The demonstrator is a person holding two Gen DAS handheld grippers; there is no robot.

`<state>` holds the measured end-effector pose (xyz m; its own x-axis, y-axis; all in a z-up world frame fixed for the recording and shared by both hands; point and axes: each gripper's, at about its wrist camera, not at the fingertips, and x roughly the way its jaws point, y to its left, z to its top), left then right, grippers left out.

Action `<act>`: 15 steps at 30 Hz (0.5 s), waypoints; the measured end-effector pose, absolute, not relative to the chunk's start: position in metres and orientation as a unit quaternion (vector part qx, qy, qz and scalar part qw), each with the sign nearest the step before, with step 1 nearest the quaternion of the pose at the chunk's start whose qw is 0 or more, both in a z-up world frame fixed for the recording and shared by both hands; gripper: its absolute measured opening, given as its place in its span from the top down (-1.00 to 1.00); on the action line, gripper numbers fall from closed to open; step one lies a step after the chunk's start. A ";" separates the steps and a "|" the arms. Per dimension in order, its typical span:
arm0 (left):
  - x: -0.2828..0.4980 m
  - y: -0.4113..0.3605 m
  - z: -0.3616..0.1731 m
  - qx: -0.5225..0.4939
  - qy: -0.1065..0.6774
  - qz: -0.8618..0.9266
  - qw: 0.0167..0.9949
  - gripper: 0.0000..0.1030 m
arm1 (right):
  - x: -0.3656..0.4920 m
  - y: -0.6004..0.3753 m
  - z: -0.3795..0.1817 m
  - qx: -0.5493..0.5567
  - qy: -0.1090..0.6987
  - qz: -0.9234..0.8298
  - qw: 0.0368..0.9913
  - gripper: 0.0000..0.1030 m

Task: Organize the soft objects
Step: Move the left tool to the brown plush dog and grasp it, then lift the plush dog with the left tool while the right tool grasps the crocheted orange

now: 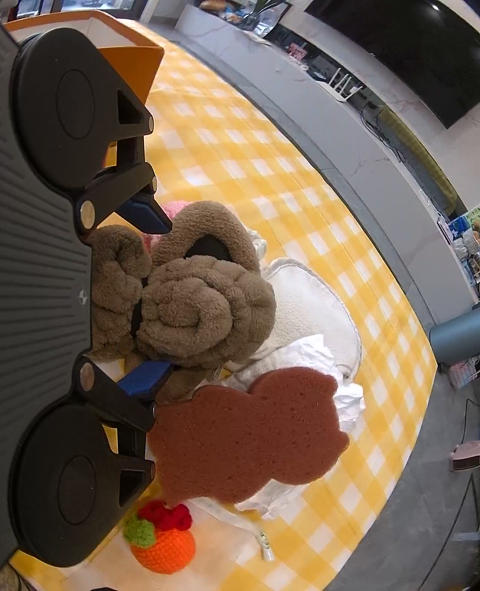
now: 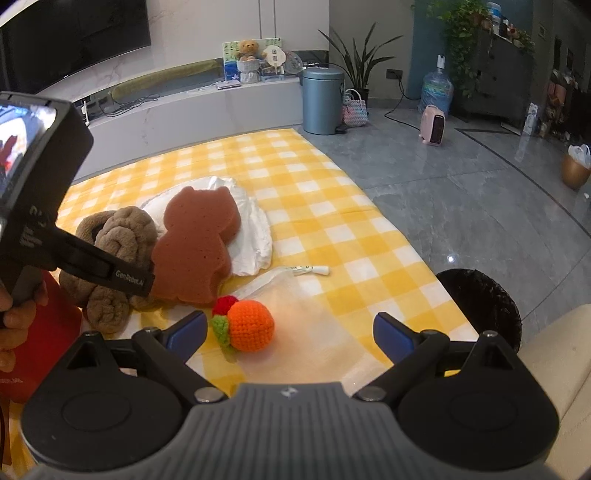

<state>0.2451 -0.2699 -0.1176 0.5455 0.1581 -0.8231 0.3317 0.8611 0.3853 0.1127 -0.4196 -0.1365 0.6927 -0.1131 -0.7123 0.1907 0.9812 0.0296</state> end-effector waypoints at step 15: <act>0.238 -0.285 -0.134 0.292 0.460 -0.033 0.838 -0.13 | 0.118 -0.424 -0.144 0.062 0.398 -0.083 0.911 -0.84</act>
<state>0.2379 -0.2851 -0.1338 0.5748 0.2129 -0.7901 0.3236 0.8277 0.4584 0.1177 -0.4235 -0.1435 0.6692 -0.1027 -0.7359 0.2017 0.9783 0.0468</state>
